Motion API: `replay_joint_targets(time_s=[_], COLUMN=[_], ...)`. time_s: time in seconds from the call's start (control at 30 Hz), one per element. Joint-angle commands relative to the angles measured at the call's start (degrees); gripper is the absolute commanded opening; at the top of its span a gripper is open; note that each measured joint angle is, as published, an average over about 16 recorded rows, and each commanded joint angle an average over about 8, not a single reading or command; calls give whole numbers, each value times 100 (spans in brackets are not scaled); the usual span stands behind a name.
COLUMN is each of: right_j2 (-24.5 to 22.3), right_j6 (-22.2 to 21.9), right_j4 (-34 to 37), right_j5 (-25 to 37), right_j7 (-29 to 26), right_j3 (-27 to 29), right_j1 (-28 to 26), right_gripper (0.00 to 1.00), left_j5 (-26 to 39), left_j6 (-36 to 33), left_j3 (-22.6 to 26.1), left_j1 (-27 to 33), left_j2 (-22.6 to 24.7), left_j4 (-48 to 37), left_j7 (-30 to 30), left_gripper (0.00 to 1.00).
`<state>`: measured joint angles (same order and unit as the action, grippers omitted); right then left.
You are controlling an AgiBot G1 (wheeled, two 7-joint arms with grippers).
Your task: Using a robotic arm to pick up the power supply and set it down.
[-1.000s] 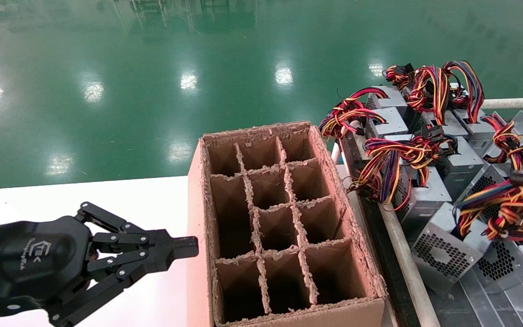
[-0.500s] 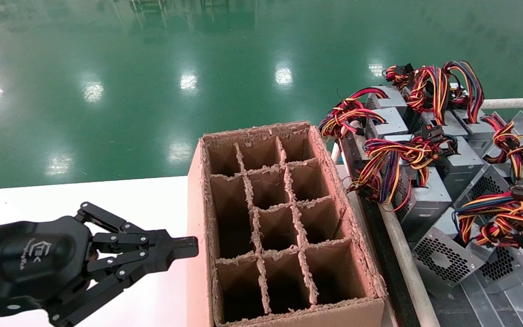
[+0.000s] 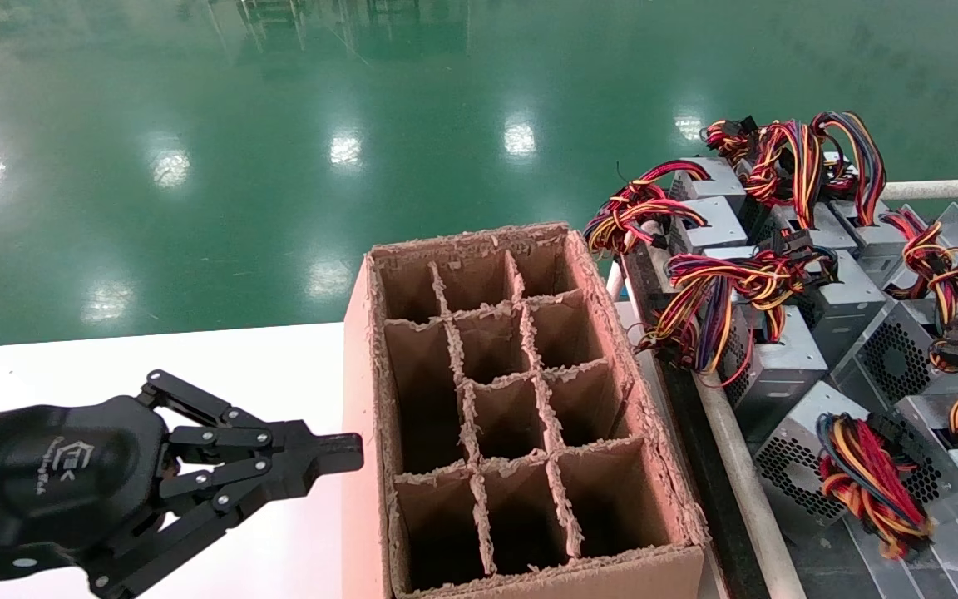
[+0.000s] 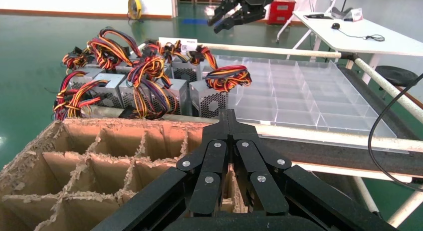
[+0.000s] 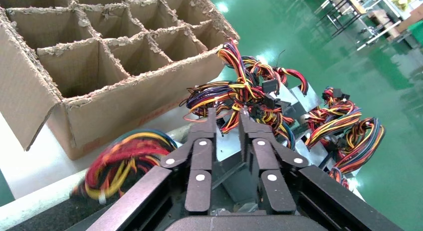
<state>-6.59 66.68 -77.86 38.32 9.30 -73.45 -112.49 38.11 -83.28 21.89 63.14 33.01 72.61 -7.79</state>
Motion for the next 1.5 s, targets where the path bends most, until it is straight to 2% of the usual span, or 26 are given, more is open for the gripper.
replay_joint_targets(time_s=[0.03,0.27,0.47,0.73,1.5], right_j2=[-16,-74,273,853,2499], right_j6=[12,275,399,623,1259], right_j4=[-3,-1,35,94,260], right_j5=[-33,-332,-287,-191,80], right_j7=[46,284,116,-200,-1098], right_j3=[5,186,638,1399,3560], right_j1=[-13,-84,341,1049,3061], right_gripper=[100,100,100,100,100], left_j5=[0,0,0,-1,-1], left_j6=[0,0,0,0,1], left_j3=[0,0,1,1,2], left_j1=[0,0,0,0,1], left_j2=[0,0,0,0,-1], left_j4=[0,0,0,0,0], left_j7=[0,0,0,0,1], left_gripper=[0,0,0,100,100])
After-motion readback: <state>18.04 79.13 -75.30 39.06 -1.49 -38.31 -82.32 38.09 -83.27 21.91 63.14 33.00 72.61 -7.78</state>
